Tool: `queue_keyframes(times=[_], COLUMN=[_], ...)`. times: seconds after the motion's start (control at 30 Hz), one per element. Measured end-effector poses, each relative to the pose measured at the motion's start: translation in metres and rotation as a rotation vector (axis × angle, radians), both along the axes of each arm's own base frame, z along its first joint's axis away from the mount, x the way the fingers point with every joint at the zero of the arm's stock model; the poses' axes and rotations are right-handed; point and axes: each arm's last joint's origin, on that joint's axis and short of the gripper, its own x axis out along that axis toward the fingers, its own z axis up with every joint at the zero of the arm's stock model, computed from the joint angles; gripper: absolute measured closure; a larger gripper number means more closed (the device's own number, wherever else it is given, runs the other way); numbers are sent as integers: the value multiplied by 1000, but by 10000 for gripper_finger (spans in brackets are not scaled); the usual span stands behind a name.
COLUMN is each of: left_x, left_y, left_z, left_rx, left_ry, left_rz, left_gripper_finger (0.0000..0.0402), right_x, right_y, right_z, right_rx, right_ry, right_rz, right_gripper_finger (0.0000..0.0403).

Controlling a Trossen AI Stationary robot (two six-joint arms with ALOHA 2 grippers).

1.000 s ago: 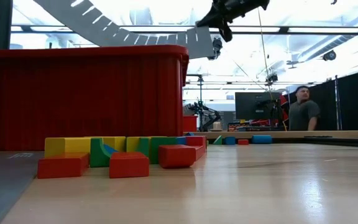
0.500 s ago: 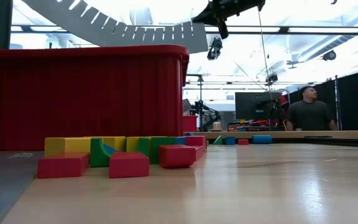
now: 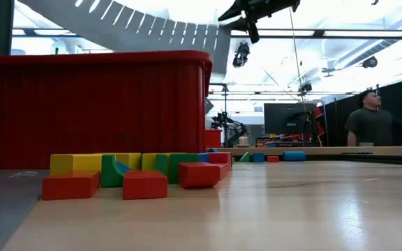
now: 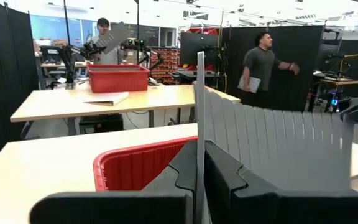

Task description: Sort blocks

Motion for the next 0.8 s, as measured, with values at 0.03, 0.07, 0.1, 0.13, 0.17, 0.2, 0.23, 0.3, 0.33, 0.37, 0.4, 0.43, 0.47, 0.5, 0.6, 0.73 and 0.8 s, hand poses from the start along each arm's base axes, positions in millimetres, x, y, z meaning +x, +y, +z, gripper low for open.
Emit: queue_keyframes(times=[0.03,0.07,0.1,0.13,0.17,0.2,0.23,0.3,0.33,0.37,0.4,0.43,0.47,0.5,0.6,0.73,0.8], left_x=[-1,-2,-2,-3,-4,-4,-4,-5,-5,-6,-6,-6,-6,-7,-5,3,6], left_y=[0,0,1,1,1,1,1,2,2,2,2,2,2,2,1,-1,-2], left_z=[1,2,3,4,5,6,7,9,9,10,10,10,10,10,10,9,9], left_rx=[2,4,6,7,9,11,13,19,22,25,24,22,20,16,18,23,24], left_ry=[-2,-4,-2,0,2,5,6,9,16,26,28,25,18,14,18,20,21], left_rz=[4,6,12,19,26,31,32,31,32,40,46,48,49,53,50,23,20], left_gripper_finger=[401,401,401,401,401,401,401,401,401,401,402,402,402,402,402,401,401], right_x=[-1,-2,-2,-2,-2,-2,-2,-2,-2,-2,-2,-2,-2,-2,-2,-2,-2], right_y=[0,0,0,0,0,0,0,0,0,0,0,0,0,0,0,0,0], right_z=[1,1,2,2,2,2,1,1,1,1,1,1,1,1,1,1,1], right_rx=[-2,-3,-3,-3,-3,-2,-1,-1,-1,-2,-1,-1,-1,-1,-1,-1,-2], right_ry=[-2,-3,-4,-4,-4,-3,-2,-2,-2,-2,-1,-1,-1,-1,-1,-1,-1], right_rz=[-3,-4,-4,-4,-4,-4,-4,-4,-4,-4,-4,-4,-4,-4,-5,-5,-5], right_gripper_finger=[241,224,210,199,189,182,178,176,177,180,184,188,192,195,203,207,208])
